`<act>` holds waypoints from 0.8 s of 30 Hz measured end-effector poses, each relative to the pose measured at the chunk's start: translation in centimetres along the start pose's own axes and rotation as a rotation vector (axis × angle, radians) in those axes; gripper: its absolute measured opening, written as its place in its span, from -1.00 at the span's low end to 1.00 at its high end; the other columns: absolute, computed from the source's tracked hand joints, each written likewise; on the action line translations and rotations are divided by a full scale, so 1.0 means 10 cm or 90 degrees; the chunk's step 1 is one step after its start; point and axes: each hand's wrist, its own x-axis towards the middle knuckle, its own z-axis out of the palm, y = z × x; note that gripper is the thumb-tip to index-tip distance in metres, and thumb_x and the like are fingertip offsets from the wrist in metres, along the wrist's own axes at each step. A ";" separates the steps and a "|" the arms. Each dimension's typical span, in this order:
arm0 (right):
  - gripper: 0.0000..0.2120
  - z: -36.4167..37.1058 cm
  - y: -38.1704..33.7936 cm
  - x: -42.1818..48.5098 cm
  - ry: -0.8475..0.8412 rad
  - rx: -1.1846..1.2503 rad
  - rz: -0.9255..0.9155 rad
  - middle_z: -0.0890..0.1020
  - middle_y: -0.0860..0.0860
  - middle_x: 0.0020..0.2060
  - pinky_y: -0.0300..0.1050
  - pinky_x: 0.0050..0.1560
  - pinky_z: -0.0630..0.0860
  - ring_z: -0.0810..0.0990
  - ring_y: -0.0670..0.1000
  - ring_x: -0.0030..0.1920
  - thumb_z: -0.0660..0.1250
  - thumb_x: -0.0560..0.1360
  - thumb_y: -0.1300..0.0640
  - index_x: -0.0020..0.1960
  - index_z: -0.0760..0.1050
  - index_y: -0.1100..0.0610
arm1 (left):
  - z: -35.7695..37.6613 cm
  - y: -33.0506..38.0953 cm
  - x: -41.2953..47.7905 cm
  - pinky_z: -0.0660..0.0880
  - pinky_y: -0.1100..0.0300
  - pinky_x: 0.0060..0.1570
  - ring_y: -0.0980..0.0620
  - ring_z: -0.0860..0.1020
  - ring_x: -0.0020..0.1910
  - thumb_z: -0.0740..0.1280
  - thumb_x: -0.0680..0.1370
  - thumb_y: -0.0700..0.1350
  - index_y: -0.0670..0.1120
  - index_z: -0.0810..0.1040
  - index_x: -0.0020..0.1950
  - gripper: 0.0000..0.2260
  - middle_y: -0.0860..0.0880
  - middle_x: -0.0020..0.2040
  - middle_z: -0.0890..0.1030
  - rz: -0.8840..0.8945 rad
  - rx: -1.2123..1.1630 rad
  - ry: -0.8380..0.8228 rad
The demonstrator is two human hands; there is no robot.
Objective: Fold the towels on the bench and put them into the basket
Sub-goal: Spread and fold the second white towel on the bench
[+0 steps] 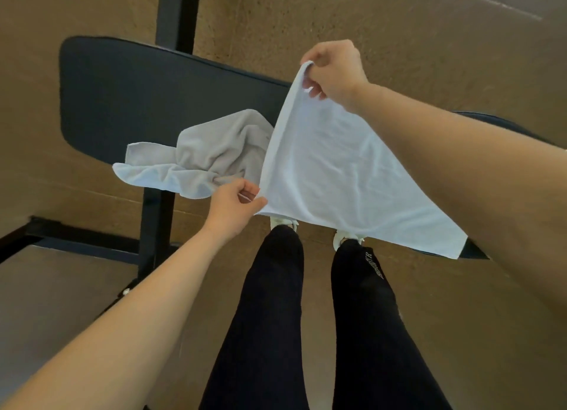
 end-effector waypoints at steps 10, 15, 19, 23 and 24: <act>-0.91 -1.11 0.83 -0.59 0.065 0.380 0.230 0.67 0.13 -0.33 -0.07 -0.20 0.66 0.69 0.06 -0.34 0.36 0.47 0.33 -0.17 0.63 0.28 | 1.09 0.53 -0.39 0.44 0.25 -0.17 0.14 0.58 -0.19 0.52 0.53 -0.04 0.08 0.62 -0.08 -0.91 0.11 -0.14 0.63 0.108 0.120 -0.198; -0.83 -1.60 1.35 -0.85 0.052 0.138 0.142 0.66 0.10 -0.20 -0.10 -0.18 0.69 0.71 0.01 -0.21 0.44 0.42 0.40 -0.03 0.67 0.23 | 1.64 0.69 -0.59 0.41 0.32 -0.22 0.16 0.55 -0.19 0.52 0.53 -0.03 0.10 0.62 -0.06 -0.90 0.11 -0.13 0.63 0.119 0.166 -0.237; -0.85 -1.93 1.67 -0.98 0.107 -0.029 0.083 0.67 0.09 -0.13 -0.16 -0.28 0.68 0.68 0.01 -0.18 0.43 0.50 0.35 -0.01 0.66 0.13 | 2.11 0.84 -0.71 0.48 0.21 -0.18 0.17 0.55 -0.22 0.54 0.49 0.02 0.07 0.60 -0.17 -0.85 0.12 -0.18 0.64 0.141 0.216 -0.262; -0.87 -2.19 1.99 -1.09 0.164 -0.150 0.038 0.65 0.04 -0.09 -0.15 -0.13 0.68 0.64 0.01 -0.11 0.39 0.58 0.28 0.05 0.67 0.12 | 2.65 1.00 -0.80 0.50 0.17 -0.18 0.12 0.57 -0.21 0.52 0.48 0.11 0.06 0.57 -0.23 -0.78 0.13 -0.25 0.62 0.185 0.272 -0.243; -0.87 -2.25 2.07 -1.11 0.173 -0.170 0.030 0.65 0.03 -0.07 -0.15 -0.07 0.66 0.63 0.00 -0.08 0.38 0.59 0.26 0.07 0.67 0.12 | 2.79 1.04 -0.82 0.48 0.18 -0.19 0.12 0.56 -0.21 0.51 0.49 0.11 0.06 0.56 -0.23 -0.78 0.13 -0.25 0.61 0.194 0.287 -0.242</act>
